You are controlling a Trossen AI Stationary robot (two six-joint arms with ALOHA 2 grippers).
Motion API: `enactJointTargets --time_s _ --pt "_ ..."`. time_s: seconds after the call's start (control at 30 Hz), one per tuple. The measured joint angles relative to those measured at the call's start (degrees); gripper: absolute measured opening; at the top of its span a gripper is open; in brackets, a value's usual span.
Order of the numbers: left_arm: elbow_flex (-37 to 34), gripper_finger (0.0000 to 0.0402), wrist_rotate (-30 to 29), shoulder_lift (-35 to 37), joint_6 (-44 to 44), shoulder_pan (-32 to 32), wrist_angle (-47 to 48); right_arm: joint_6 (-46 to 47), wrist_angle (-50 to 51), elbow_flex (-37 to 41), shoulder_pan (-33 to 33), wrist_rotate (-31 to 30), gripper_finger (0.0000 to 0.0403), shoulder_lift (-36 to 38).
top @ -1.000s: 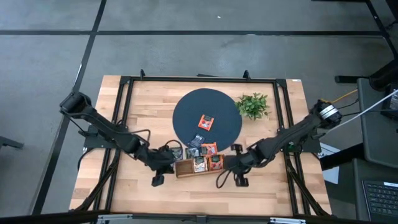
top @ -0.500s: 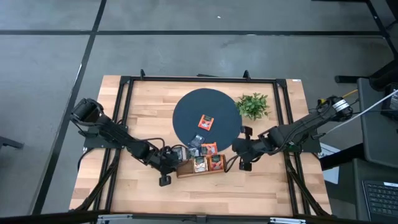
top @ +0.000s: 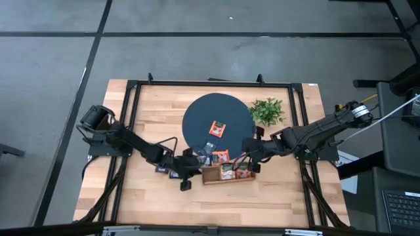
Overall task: Pick & Place Tea
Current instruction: Adjust the wooden organizer, then put the orange tea bag into the right section of the wooden organizer
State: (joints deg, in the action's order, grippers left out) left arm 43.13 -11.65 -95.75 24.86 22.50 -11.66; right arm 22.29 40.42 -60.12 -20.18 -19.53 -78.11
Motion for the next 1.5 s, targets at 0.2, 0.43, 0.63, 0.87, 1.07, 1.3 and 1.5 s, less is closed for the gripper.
enactJointTargets --time_s 0.2,0.43,0.63,0.87,1.07,1.3,1.5 --pt "-0.02 0.0002 6.68 -4.37 -1.64 -3.62 -4.99 -1.52 -2.06 0.0 0.19 -1.23 0.0025 -0.02" --pt "0.0 0.0002 -0.36 1.69 -6.97 -4.54 -5.01 -4.64 -5.98 0.0 1.95 -6.16 0.0029 -1.36" --pt "0.0 0.0003 -5.37 3.44 -10.21 -8.87 -4.4 -7.7 -7.68 0.0 7.47 -2.57 0.0032 -4.11" --pt "0.0 0.0003 -2.14 3.44 -10.19 -17.69 -4.07 -6.4 -11.02 0.0 15.97 3.05 0.0088 -7.15" --pt "0.0 0.0003 2.74 2.15 -9.46 -23.75 -4.46 -1.62 -11.45 0.02 22.4 3.31 0.0134 -8.76" --pt "0.21 0.0003 4.17 -0.4 -9.93 -26.65 -7.05 -1.89 -15.73 0.02 27.74 11.88 0.0142 -11.57" --pt "5.86 0.0002 2.89 -4.83 -13.69 -27.21 -2.73 -3.22 -18.36 0.02 30.09 16.2 0.0142 -14.84"
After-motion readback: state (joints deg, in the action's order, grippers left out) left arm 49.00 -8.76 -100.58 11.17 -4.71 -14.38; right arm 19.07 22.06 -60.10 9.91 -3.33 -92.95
